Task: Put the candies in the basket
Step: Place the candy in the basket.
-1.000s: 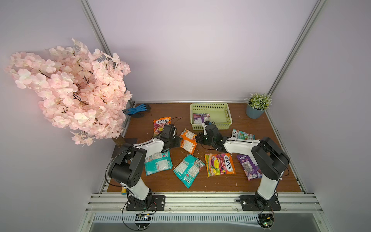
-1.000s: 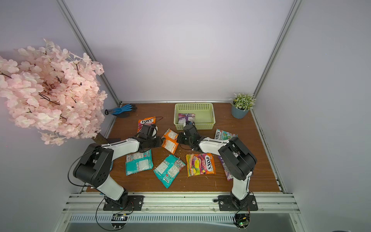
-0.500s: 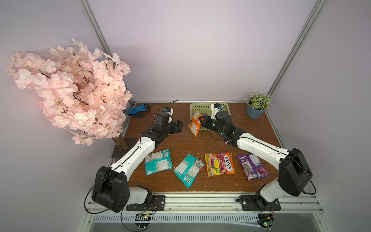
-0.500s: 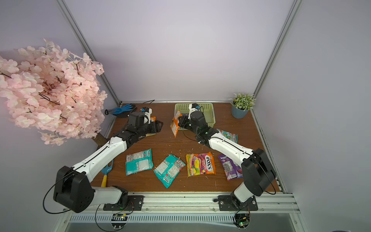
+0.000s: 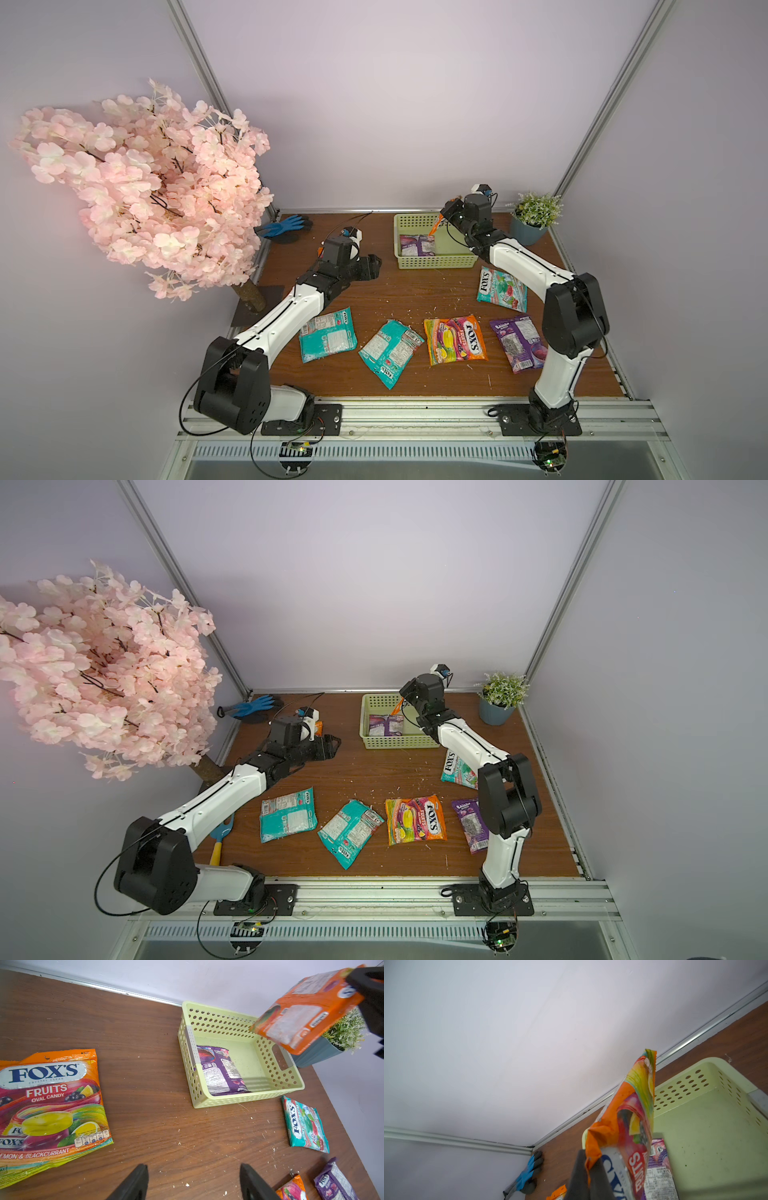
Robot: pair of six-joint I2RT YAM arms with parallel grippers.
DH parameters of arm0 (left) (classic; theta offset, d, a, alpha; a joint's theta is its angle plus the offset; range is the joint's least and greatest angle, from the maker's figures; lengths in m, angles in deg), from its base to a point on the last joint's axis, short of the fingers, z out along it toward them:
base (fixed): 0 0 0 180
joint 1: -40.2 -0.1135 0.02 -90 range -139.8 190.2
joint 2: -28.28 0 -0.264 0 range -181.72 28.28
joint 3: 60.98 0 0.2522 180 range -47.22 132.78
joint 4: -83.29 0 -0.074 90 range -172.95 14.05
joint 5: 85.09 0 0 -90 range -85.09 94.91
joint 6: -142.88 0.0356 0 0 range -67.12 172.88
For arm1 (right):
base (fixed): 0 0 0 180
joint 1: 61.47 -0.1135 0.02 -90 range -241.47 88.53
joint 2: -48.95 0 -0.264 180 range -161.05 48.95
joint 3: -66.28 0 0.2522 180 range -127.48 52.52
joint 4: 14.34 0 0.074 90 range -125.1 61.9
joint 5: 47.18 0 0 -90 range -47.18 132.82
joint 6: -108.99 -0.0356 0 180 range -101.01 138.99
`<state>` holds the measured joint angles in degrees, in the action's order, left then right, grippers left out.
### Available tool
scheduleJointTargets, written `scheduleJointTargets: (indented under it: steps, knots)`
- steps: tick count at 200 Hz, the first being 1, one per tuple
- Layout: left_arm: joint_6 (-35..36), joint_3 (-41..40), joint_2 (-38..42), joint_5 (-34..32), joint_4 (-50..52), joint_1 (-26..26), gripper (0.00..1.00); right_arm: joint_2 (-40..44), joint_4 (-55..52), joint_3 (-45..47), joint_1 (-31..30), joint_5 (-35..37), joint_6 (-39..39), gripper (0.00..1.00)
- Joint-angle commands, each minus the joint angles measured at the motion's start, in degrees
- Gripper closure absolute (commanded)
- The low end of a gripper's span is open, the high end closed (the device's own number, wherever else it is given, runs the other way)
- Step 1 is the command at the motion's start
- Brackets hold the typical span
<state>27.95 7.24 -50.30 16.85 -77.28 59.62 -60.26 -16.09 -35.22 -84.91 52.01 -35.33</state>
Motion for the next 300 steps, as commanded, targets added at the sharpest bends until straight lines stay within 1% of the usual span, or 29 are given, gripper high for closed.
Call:
scheduleJointTargets:
  steps: [1, 27, 51, 68, 89, 107, 129, 139, 174, 194, 209, 218, 228, 246, 266, 287, 300]
  knots:
    - [1.40, -0.40, -0.43, 0.49, -0.69, -0.52, 0.27, -2.43, 0.68, -5.78, 0.11, 3.01, -2.16, 1.00]
    - [1.81, -1.00, -0.18, -0.38, -0.54, -0.57, 0.27, -7.28, -1.85, -11.20, 0.58, 4.51, -3.37, 1.00]
    - [1.86, -1.37, 0.05, -0.92, -0.52, -0.52, 0.27, -10.85, -3.94, -13.73, 1.32, 3.54, -5.41, 1.00]
    - [1.95, -1.45, 0.10, -1.21, -0.04, -0.52, 0.26, -11.68, -6.20, -13.16, 1.67, 4.46, -5.35, 1.00]
    - [1.83, -1.89, 0.01, -1.72, 0.48, -0.57, 0.26, -10.62, -6.41, -8.79, 1.81, 6.72, -5.26, 1.00]
    - [1.97, -2.20, -0.25, -1.04, 0.78, -0.52, 0.26, -10.00, -7.94, -6.42, 2.54, 7.72, -5.96, 0.91]
    - [2.80, -2.23, 0.04, 1.42, 1.61, -0.52, 0.25, -8.67, -10.54, -4.35, 3.50, 8.12, -6.84, 0.72]
    - [3.08, -2.31, 0.42, 2.34, 1.86, -0.60, 0.24, -7.77, -11.88, -3.62, 3.68, 8.83, -6.76, 0.66]
    - [3.41, -2.91, 2.41, 3.95, 2.67, -0.58, 0.20, -3.19, -19.21, -1.79, 3.69, 12.86, -6.77, 0.51]
    - [4.00, -2.61, 3.10, 5.79, 4.08, -0.53, 0.15, -0.41, -18.40, 0.15, 3.88, 10.32, -2.91, 0.45]
    - [3.86, -2.35, 3.91, 5.84, 5.87, -0.52, 0.11, 0.75, -21.03, -0.80, 3.89, 8.50, 0.87, 0.42]
    - [3.66, -2.16, 4.31, 5.01, 7.42, -0.52, 0.07, 1.72, -22.18, -0.62, 3.94, 7.27, 2.90, 0.41]
    - [3.20, -1.70, 4.66, 3.01, 9.80, -0.53, 0.00, 3.02, -21.94, 0.44, 4.00, 5.44, 5.61, 0.40]
    - [2.39, -0.51, 5.17, -1.96, 14.63, -0.53, 0.00, 4.73, -22.33, 1.86, 4.01, 1.38, 10.53, 0.38]
    - [1.31, -0.16, 6.27, -9.09, 19.07, -0.61, 0.00, 4.98, -23.72, 2.40, 3.98, -1.51, 15.38, 0.39]
    - [-3.20, -1.77, 8.14, -19.36, 22.18, -0.93, 0.00, 4.27, -25.43, 2.28, 3.91, -4.98, 20.33, 0.39]
    - [-4.96, -2.87, 9.24, -22.50, 24.44, -1.76, 0.00, 4.80, -25.47, 3.11, 3.58, -7.65, 22.45, 0.39]
